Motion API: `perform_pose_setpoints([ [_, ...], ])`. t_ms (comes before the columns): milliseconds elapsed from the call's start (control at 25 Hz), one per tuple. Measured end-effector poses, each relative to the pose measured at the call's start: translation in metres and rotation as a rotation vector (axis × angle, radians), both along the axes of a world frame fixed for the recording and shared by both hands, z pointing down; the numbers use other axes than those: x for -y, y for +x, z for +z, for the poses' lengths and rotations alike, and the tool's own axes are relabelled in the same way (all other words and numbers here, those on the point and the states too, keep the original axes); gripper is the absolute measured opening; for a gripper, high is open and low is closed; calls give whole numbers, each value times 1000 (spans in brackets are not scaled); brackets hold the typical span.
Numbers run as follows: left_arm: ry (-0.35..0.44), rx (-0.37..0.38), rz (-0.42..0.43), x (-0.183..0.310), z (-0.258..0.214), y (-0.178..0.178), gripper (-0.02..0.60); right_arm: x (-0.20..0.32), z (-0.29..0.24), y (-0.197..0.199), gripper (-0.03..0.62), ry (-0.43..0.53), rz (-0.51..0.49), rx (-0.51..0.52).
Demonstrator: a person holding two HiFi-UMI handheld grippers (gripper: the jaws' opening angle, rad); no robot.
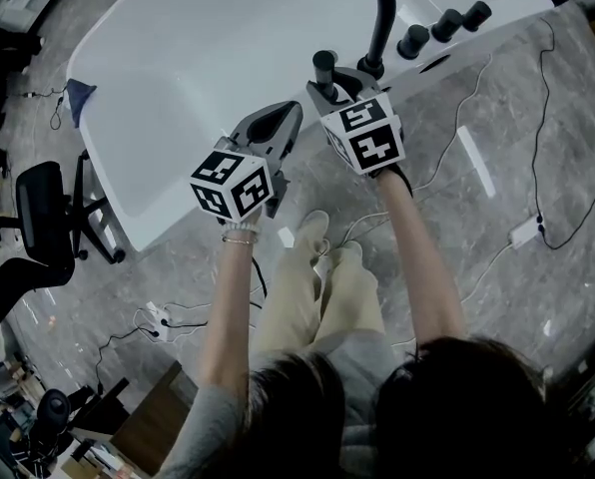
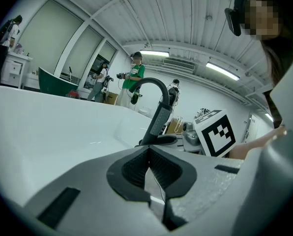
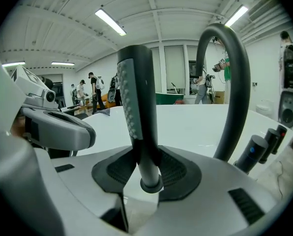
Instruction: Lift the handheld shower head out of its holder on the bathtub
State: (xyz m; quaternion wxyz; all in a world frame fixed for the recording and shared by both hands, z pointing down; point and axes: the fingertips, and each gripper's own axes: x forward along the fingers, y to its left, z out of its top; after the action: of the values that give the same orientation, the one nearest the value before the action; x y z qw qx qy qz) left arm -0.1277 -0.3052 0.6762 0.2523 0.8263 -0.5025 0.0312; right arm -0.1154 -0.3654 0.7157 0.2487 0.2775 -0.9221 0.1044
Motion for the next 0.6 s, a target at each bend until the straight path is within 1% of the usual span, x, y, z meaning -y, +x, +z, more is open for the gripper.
perform_pose_setpoints([
  [160, 1, -14, -2, -3, -8, -2, 5, -7, -3, 3, 133, 12, 30, -13],
  [280, 2, -18, 1, -1, -12, -1, 5, -5, -10, 8, 132, 11, 52, 1],
  [600, -4, -45, -1, -17, -28, 0, 5, -20, -42, 11, 132, 31, 50, 0],
])
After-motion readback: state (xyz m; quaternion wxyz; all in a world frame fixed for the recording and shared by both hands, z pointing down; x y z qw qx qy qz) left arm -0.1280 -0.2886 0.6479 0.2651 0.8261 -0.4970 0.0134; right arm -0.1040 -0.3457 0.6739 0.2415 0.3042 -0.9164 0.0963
